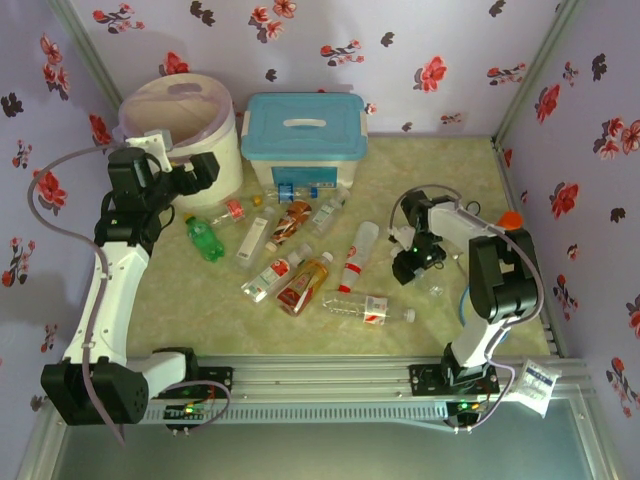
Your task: Put the plastic bottles in the bin
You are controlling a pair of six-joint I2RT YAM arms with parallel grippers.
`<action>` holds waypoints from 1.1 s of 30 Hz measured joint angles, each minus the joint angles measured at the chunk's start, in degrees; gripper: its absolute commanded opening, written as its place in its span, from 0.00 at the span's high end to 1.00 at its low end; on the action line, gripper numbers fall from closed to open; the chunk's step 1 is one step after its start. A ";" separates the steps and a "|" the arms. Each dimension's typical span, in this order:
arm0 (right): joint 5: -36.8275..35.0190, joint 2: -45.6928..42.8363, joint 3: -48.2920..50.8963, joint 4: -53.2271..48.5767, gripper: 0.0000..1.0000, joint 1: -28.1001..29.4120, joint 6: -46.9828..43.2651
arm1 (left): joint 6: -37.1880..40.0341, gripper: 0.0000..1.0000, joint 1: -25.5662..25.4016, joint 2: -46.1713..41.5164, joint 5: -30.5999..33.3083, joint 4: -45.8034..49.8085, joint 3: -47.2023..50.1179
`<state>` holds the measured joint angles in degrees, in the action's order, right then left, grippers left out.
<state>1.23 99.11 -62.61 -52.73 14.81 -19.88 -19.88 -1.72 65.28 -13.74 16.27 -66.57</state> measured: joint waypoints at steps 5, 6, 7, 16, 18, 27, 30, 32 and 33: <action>-0.17 2.32 -1.60 2.86 0.32 -0.70 3.10 | -0.09 0.00 0.00 0.00 0.00 0.00 0.00; -0.24 2.69 -2.10 3.10 0.32 -0.92 3.89 | -0.20 0.00 0.00 0.00 0.00 0.00 0.00; -0.39 2.89 -2.67 3.54 0.33 -1.14 5.03 | -0.42 0.00 0.00 0.00 0.00 0.00 0.00; -2.25 3.80 -5.07 9.09 0.23 -2.47 16.61 | -1.25 0.00 -0.02 0.00 0.00 0.00 0.00; -2.86 4.48 -6.03 9.70 0.12 -2.69 18.86 | -1.25 0.00 -0.02 0.00 -0.02 0.02 0.00; -3.21 -2.19 -1.05 9.35 0.05 -2.82 23.61 | -0.74 0.00 -0.02 -0.26 -0.50 1.88 -0.02; -3.17 -2.97 -0.20 8.94 0.06 -2.82 24.24 | -0.76 0.00 -0.02 -0.31 -0.96 1.77 -0.02; -3.15 -2.36 -0.20 8.87 0.08 -2.82 24.61 | -0.76 0.00 -0.02 -0.31 -1.46 1.79 -0.02; -3.17 -2.05 -0.13 8.74 0.08 -2.82 24.90 | -0.76 0.00 -0.02 -0.31 -1.57 1.81 -0.02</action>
<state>-1.93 97.06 -62.74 -43.99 11.99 5.02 -20.64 -1.74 64.97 -15.31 18.09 -66.59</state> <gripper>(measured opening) 0.928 0.995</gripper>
